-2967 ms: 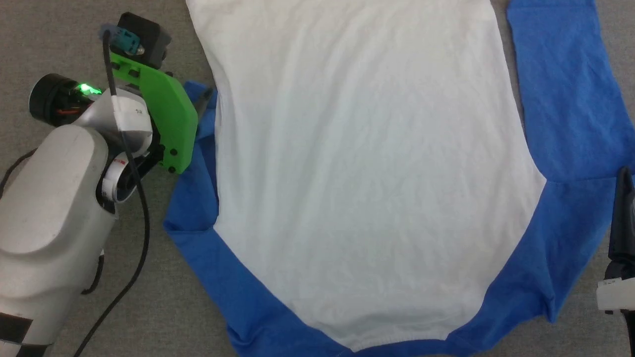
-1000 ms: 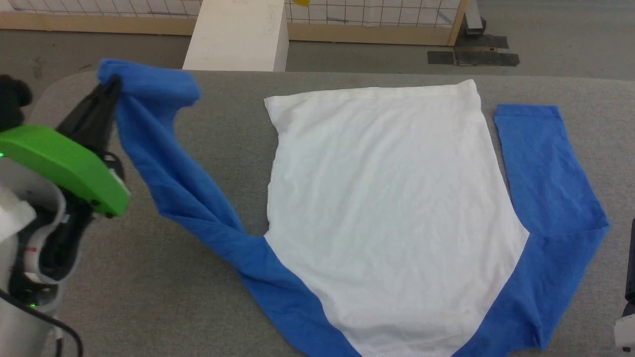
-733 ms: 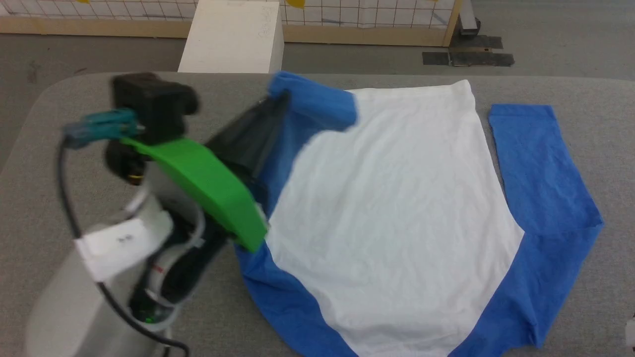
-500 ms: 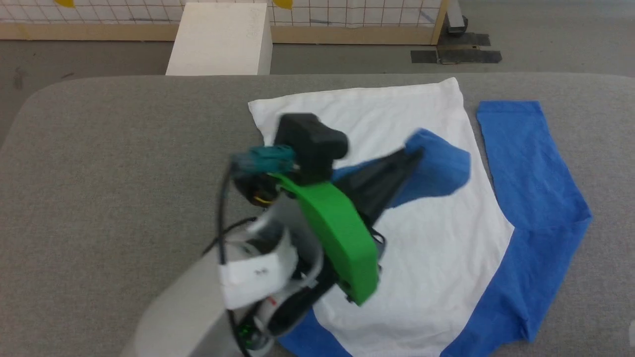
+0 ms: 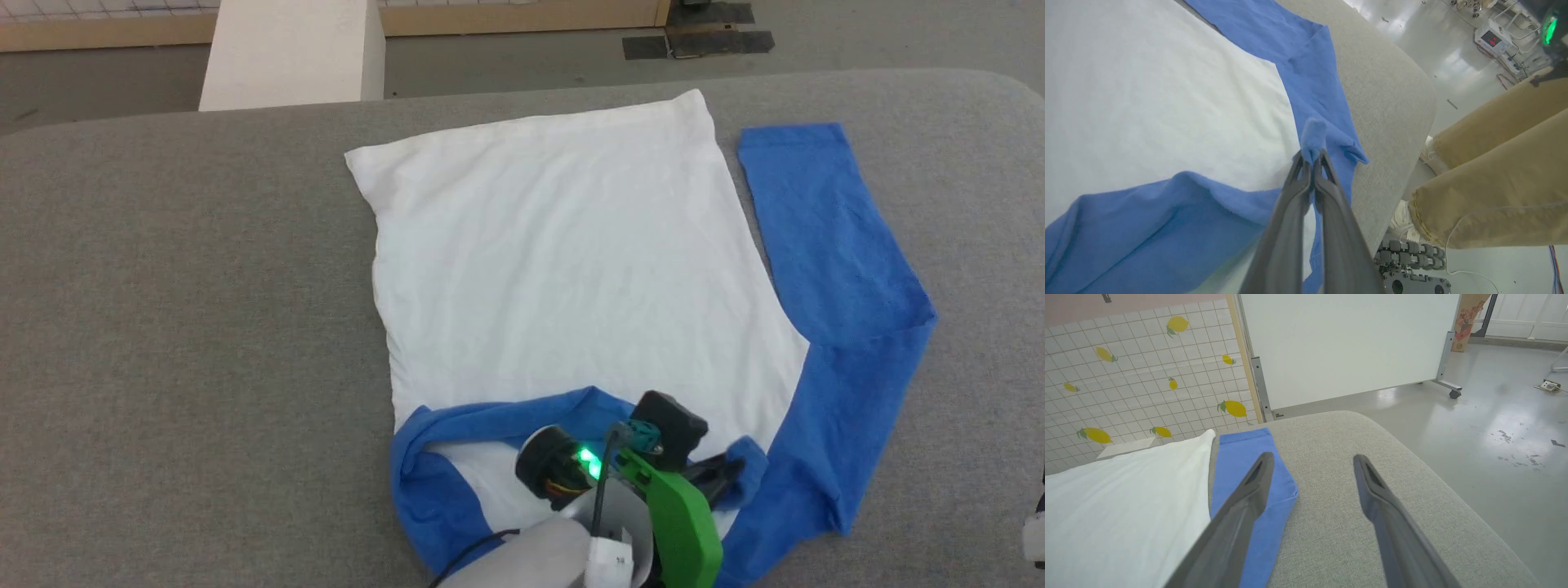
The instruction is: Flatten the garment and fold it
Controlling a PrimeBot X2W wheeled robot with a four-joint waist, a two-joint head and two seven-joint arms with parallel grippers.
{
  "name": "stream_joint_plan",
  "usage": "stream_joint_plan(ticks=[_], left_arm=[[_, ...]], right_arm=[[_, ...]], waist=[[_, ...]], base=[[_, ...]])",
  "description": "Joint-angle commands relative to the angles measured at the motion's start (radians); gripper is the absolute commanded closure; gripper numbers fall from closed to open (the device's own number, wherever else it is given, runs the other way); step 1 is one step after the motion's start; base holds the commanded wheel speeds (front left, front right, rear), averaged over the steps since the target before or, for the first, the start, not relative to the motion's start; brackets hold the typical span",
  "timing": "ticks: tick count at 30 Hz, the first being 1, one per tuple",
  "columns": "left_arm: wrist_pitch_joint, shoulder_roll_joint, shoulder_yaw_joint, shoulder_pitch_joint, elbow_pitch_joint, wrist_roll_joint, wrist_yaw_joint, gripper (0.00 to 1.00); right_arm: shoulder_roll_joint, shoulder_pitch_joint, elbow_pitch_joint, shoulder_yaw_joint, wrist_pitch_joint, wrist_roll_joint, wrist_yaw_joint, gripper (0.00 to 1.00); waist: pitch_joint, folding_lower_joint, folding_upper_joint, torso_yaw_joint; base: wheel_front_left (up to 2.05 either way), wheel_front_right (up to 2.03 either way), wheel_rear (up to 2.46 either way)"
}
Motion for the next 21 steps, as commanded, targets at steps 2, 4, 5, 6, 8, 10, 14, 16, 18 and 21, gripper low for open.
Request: stream_joint_plan(ticks=[2, 4, 5, 6, 8, 10, 14, 16, 18, 21], left_arm=[[-0.084, -0.010, -0.029, -0.002, 0.141, -0.038, -0.010, 1.00], [-0.122, -0.010, -0.056, -0.012, 0.175, -0.069, -0.007, 1.00], [-0.138, -0.011, -0.066, -0.016, 0.187, -0.086, 0.000, 1.00], [-0.155, -0.011, -0.081, -0.023, 0.198, -0.104, 0.008, 0.60], [-0.191, -0.011, -0.102, -0.039, 0.202, -0.138, 0.024, 0.00], [-0.223, -0.011, -0.117, -0.063, 0.194, -0.173, 0.036, 0.00], [-0.287, -0.011, -0.098, -0.123, 0.163, -0.232, 0.053, 0.00], [-0.327, -0.011, -0.051, -0.151, 0.147, -0.250, 0.068, 0.00], [-0.374, 0.013, 0.010, -0.171, 0.117, -0.253, 0.089, 0.00], [-0.441, 0.114, 0.103, -0.177, 0.032, -0.228, 0.153, 0.00]], right_arm=[[0.001, -0.023, 0.013, 0.016, -0.009, 0.002, -0.002, 0.00], [0.001, -0.026, 0.018, 0.028, -0.008, 0.000, -0.002, 0.00], [0.001, -0.026, 0.021, 0.031, -0.008, -0.001, -0.002, 0.00], [0.001, -0.027, 0.023, 0.034, -0.008, -0.003, -0.002, 0.00], [0.001, -0.026, 0.026, 0.035, -0.006, -0.005, -0.002, 0.00], [0.001, -0.022, 0.025, 0.032, -0.003, -0.009, -0.002, 0.00], [0.001, -0.011, 0.015, 0.029, 0.007, -0.015, -0.002, 0.00], [0.001, -0.004, 0.008, 0.028, 0.012, -0.017, -0.002, 0.00], [0.001, 0.003, 0.003, 0.026, 0.018, -0.017, -0.002, 0.00], [0.001, 0.017, -0.004, 0.023, 0.026, -0.018, -0.002, 0.00]], waist=[[0.024, 0.0000, -0.0001, -0.028], [0.024, 0.0000, -0.0001, -0.033], [0.023, 0.0000, -0.0001, -0.034], [0.020, 0.0000, -0.0001, -0.034], [0.012, 0.0000, -0.0001, -0.030], [0.002, 0.0000, -0.0001, -0.022], [-0.020, 0.0000, -0.0001, -0.005], [-0.031, 0.0000, -0.0001, 0.003], [-0.042, 0.0000, -0.0001, 0.011], [-0.060, 0.0000, -0.0001, 0.026]], base=[[0.00, 0.00, 0.00], [0.00, 0.00, 0.00], [0.00, 0.00, 0.00], [0.00, 0.00, 0.00], [0.00, 0.00, 0.00], [0.00, 0.00, 0.00], [0.00, 0.00, 0.00], [0.00, 0.00, 0.00], [0.00, 0.00, 0.00], [0.00, 0.00, 0.00]])
